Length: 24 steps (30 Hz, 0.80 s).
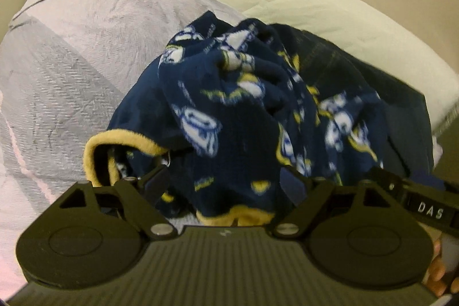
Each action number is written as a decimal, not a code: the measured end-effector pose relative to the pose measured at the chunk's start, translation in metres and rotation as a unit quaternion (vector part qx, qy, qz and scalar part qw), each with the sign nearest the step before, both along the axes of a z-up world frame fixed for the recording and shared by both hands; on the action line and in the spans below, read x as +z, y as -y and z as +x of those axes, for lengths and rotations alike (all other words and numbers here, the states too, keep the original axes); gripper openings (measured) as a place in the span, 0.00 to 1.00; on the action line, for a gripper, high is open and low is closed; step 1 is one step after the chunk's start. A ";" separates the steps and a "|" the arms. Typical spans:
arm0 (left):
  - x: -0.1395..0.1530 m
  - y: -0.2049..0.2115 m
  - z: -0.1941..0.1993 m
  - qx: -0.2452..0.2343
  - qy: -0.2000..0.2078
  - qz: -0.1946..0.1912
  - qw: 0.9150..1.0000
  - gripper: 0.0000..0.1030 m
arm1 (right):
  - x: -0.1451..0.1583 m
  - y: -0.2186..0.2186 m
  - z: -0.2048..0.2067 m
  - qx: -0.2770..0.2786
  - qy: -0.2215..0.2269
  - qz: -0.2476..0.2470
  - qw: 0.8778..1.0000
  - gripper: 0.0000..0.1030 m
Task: Fold clothes
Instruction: 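Grasp the navy fleece pants with the left gripper while the right gripper grasps them too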
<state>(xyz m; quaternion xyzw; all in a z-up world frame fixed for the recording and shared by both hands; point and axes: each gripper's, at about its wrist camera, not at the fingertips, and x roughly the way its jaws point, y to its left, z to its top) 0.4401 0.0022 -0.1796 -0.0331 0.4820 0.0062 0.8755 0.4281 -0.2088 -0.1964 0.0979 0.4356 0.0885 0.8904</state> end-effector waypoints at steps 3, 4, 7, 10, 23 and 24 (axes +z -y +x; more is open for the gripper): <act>-0.006 -0.002 0.016 0.008 0.004 -0.006 1.000 0.80 | -0.010 -0.001 0.015 -0.004 -0.003 0.005 1.000 0.90; -0.008 -0.002 0.021 0.011 0.005 -0.008 1.000 0.80 | -0.013 -0.002 0.019 -0.004 -0.005 0.005 1.000 0.90; -0.017 0.002 0.033 0.015 0.006 -0.007 1.000 0.80 | -0.024 -0.001 0.029 -0.003 -0.011 0.006 1.000 0.90; -0.027 0.001 0.040 0.022 0.007 -0.017 1.000 0.80 | -0.036 0.000 0.038 -0.005 -0.021 0.006 1.000 0.90; -0.031 -0.009 0.042 -0.009 0.040 -0.063 0.997 0.10 | -0.040 0.003 0.034 0.021 -0.009 0.006 1.000 0.19; -0.025 -0.011 0.039 -0.015 0.051 -0.063 0.997 0.09 | -0.035 0.006 0.032 0.015 -0.005 0.014 1.000 0.18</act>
